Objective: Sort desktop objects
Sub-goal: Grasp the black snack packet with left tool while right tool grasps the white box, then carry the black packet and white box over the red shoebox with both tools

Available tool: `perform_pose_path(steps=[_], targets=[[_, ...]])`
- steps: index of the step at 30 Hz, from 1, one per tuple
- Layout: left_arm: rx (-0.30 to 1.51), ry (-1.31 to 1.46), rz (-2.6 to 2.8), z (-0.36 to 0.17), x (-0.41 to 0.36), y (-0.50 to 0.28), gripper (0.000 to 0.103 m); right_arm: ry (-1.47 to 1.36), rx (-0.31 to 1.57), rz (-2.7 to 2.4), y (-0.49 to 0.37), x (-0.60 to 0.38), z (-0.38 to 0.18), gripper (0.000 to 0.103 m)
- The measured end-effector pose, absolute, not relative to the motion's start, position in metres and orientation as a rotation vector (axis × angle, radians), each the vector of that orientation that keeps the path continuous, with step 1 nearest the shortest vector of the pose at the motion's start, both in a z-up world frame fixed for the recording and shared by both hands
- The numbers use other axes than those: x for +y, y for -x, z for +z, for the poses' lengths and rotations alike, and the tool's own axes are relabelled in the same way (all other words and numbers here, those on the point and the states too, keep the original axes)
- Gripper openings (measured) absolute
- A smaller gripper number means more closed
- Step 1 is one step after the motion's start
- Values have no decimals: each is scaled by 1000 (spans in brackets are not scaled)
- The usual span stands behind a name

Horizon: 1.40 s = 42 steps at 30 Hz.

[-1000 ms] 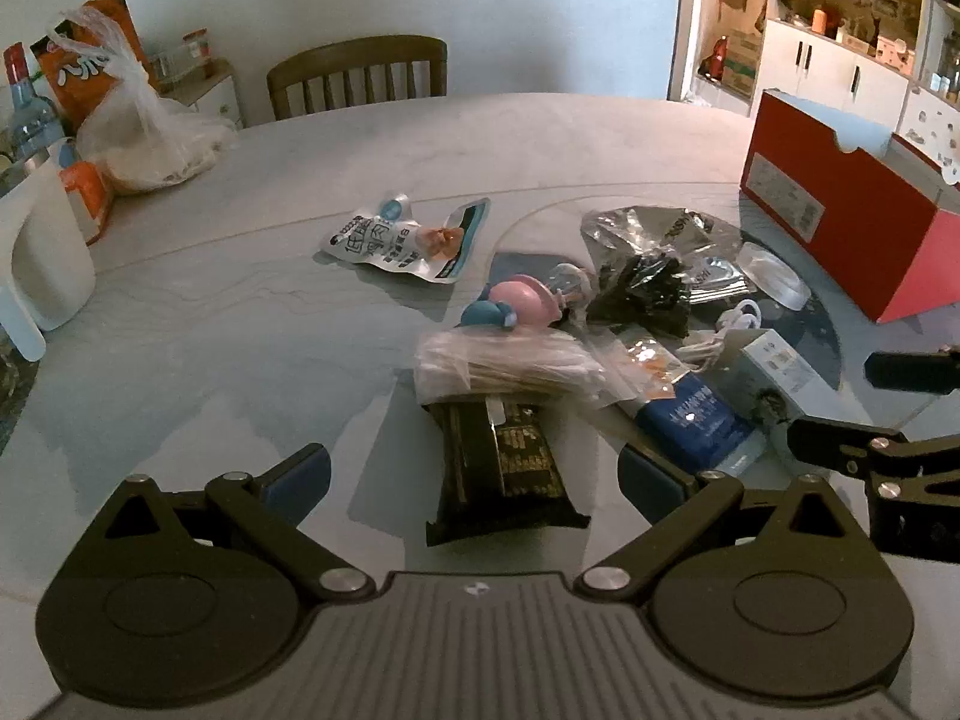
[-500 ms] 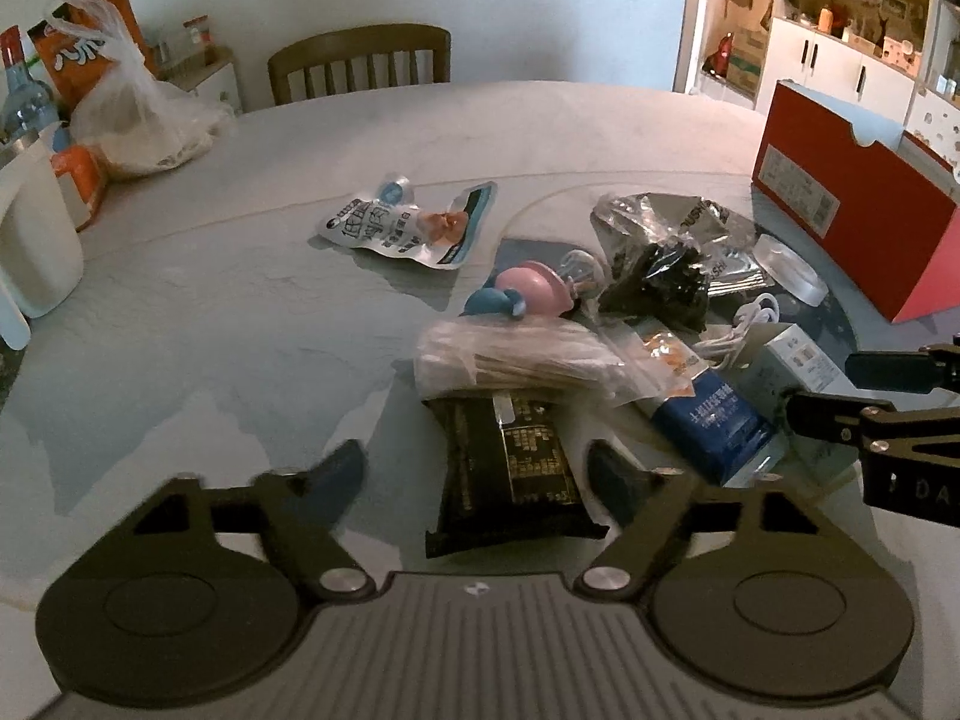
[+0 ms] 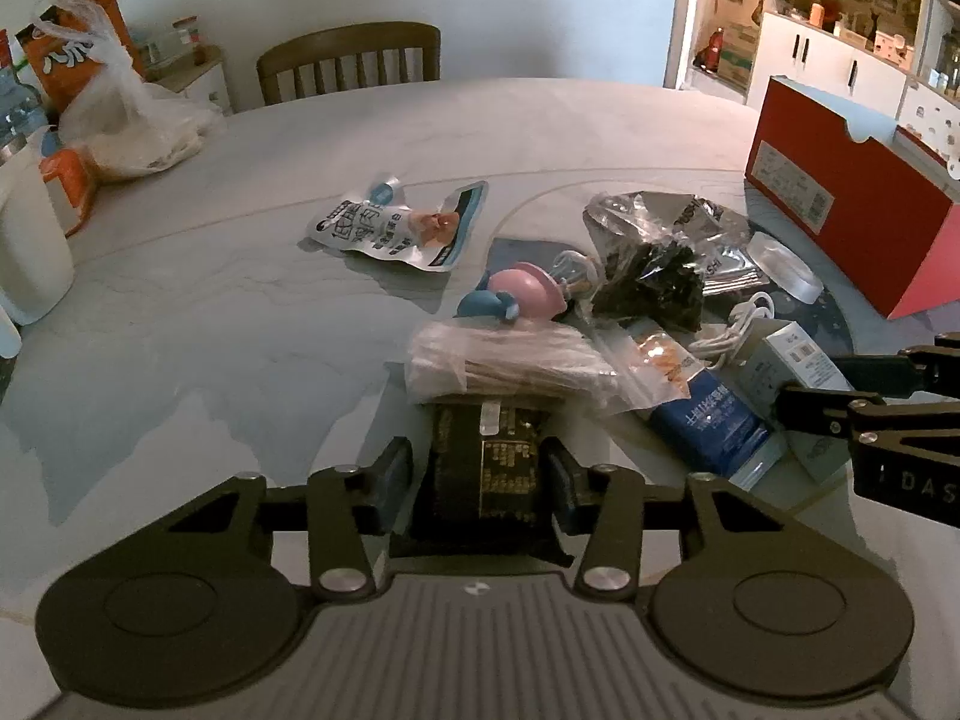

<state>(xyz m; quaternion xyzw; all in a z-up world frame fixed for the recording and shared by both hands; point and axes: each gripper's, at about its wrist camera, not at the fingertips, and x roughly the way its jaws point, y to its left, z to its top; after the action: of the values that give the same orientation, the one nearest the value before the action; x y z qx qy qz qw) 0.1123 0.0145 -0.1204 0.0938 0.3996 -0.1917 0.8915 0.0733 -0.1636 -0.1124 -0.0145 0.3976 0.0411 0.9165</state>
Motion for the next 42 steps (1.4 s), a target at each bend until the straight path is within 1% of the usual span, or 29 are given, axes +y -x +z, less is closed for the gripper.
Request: perform_pose_path(steps=[3, 9, 21, 32, 33, 42], targets=[[830, -203, -416, -120, 14, -112, 41, 36, 821, 78, -73, -162, -112, 31], [834, -217, -452, -119, 17, -113, 39, 28, 829, 59, -72, -161, -112, 29], [858, -237, -578, -110, 27, -106, 36, 12, 828, 1, -61, -161, -102, 29], [818, -242, -674, -72, 20, -96, 36, -13, 789, -11, -50, -164, -76, 29], [796, -323, -850, -69, 18, -95, 36, -15, 788, -11, -50, -165, -73, 29], [773, -349, -930, -39, -10, -79, 36, -42, 763, 3, -41, -189, -46, 29]])
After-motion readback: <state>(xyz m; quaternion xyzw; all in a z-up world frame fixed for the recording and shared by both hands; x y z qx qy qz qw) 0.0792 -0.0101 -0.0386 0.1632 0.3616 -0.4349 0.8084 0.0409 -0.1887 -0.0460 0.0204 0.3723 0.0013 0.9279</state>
